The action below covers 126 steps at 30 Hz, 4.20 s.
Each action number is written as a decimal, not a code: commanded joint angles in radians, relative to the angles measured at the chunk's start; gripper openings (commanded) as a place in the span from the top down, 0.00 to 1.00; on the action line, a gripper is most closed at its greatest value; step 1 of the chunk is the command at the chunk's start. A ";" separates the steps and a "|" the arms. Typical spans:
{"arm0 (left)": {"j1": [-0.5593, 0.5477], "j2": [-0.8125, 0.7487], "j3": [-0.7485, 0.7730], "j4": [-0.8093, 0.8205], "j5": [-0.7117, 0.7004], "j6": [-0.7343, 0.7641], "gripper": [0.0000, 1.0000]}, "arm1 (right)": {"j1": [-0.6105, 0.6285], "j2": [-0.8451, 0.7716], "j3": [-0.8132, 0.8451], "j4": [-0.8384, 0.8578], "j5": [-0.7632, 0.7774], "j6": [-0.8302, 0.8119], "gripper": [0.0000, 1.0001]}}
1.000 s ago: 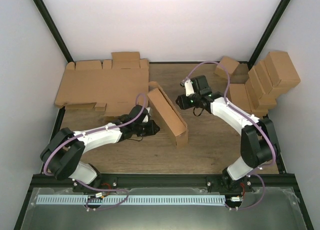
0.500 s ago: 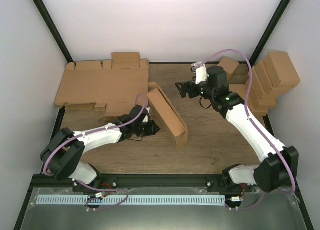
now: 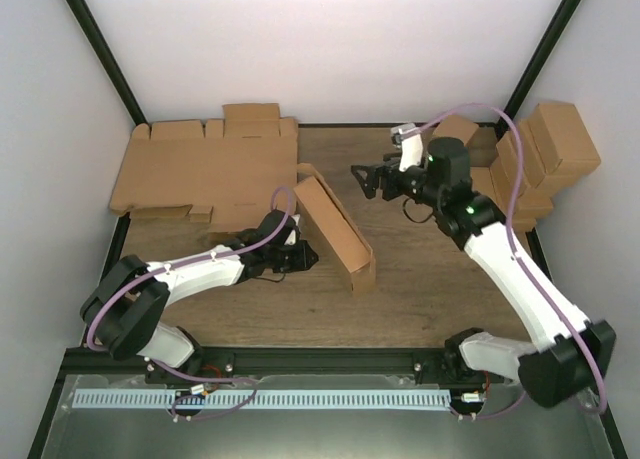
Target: Fold the paper box
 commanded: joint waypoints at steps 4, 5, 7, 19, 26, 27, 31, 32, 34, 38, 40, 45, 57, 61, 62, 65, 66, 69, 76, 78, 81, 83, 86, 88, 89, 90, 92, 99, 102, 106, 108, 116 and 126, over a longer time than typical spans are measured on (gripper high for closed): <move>-0.006 -0.002 0.026 -0.008 -0.013 0.022 0.81 | 0.007 -0.085 -0.023 -0.019 0.027 0.040 0.00; -0.005 0.000 0.026 -0.008 -0.013 0.021 0.81 | 0.008 -0.050 0.009 -0.077 0.006 0.030 0.00; -0.005 -0.001 0.027 -0.009 -0.013 0.020 0.81 | 0.022 0.012 0.056 -0.167 -0.025 0.004 0.00; -0.005 0.017 0.042 -0.013 -0.009 0.017 0.81 | 0.202 0.091 0.000 -0.272 0.181 -0.003 0.02; -0.006 0.029 0.086 -0.036 -0.005 0.029 0.81 | 0.224 0.086 0.010 -0.324 0.208 0.001 0.15; -0.006 0.033 0.097 -0.045 -0.007 0.034 0.81 | 0.233 0.099 0.021 -0.347 0.228 -0.001 0.16; -0.005 0.035 0.135 -0.076 -0.016 0.050 0.81 | 0.286 0.130 0.052 -0.422 0.301 0.006 0.16; -0.006 0.033 0.142 -0.083 -0.019 0.053 0.81 | 0.293 0.127 0.053 -0.427 0.303 0.008 0.17; -0.005 0.023 0.154 -0.096 -0.032 0.054 0.81 | 0.302 0.123 0.055 -0.433 0.309 0.015 0.19; -0.004 0.006 0.172 -0.112 -0.056 0.055 0.80 | 0.308 0.134 0.064 -0.462 0.340 0.018 0.26; -0.004 0.009 0.187 -0.128 -0.058 0.059 0.80 | 0.308 0.142 0.069 -0.472 0.344 0.013 0.28; -0.001 -0.007 0.207 -0.162 -0.091 0.060 0.80 | 0.308 0.152 0.059 -0.474 0.355 0.005 0.32; 0.164 -0.091 0.226 -0.197 0.030 0.071 0.66 | 0.308 0.146 0.034 -0.453 0.358 0.006 0.37; 0.199 -0.077 0.255 -0.166 0.101 0.102 0.56 | 0.308 0.137 0.036 -0.460 0.365 0.006 0.37; 0.206 -0.073 0.263 -0.160 0.109 0.103 0.52 | 0.308 0.135 0.039 -0.462 0.363 0.006 0.37; 0.227 -0.064 0.290 -0.140 0.120 0.111 0.43 | 0.308 0.131 0.047 -0.463 0.353 0.005 0.37; 0.232 -0.061 0.300 -0.138 0.123 0.114 0.41 | 0.308 0.131 0.049 -0.464 0.353 0.004 0.37; 0.239 -0.041 0.327 -0.129 0.129 0.132 0.36 | 0.308 0.131 0.059 -0.470 0.354 0.002 0.36; 0.238 0.045 0.338 -0.108 0.150 0.154 0.38 | 0.308 0.133 0.108 -0.475 0.297 0.002 0.21; 0.239 0.062 0.335 -0.103 0.154 0.154 0.40 | 0.309 0.134 0.121 -0.481 0.273 0.005 0.20; 0.238 0.086 0.337 -0.105 0.166 0.155 0.42 | 0.327 0.139 0.132 -0.492 0.271 0.006 0.17; 0.238 0.094 0.336 -0.107 0.166 0.155 0.42 | 0.340 0.141 0.140 -0.501 0.275 0.010 0.14; 0.238 0.100 0.339 -0.109 0.165 0.155 0.42 | 0.357 0.149 0.148 -0.514 0.289 0.015 0.06; 0.238 0.103 0.339 -0.110 0.163 0.157 0.42 | 0.364 0.162 0.149 -0.528 0.313 0.020 0.03; 0.239 0.105 0.338 -0.110 0.163 0.155 0.42 | 0.366 0.173 0.149 -0.538 0.330 0.024 0.03; 0.238 0.106 0.338 -0.110 0.162 0.155 0.42 | 0.367 0.187 0.149 -0.549 0.348 0.028 0.04; 0.239 0.107 0.338 -0.110 0.160 0.155 0.42 | 0.369 0.209 0.149 -0.572 0.385 0.035 0.07; 0.238 0.109 0.339 -0.120 0.150 0.164 0.43 | 0.372 0.221 0.132 -0.606 0.454 0.044 0.20; 0.239 0.096 0.350 -0.142 0.121 0.177 0.41 | 0.372 0.214 0.121 -0.608 0.468 0.040 0.29; 0.239 0.012 0.372 -0.202 0.006 0.212 0.36 | 0.372 0.193 0.112 -0.601 0.468 0.035 0.38; 0.243 -0.028 0.395 -0.231 -0.030 0.238 0.33 | 0.371 0.179 0.109 -0.594 0.466 0.028 0.40; 0.325 -0.031 0.535 -0.352 -0.028 0.321 0.30 | 0.372 0.151 0.118 -0.640 0.481 0.005 0.46; 0.366 -0.098 0.496 -0.213 -0.028 0.537 0.31 | 0.371 0.114 0.110 -0.655 0.434 -0.015 0.47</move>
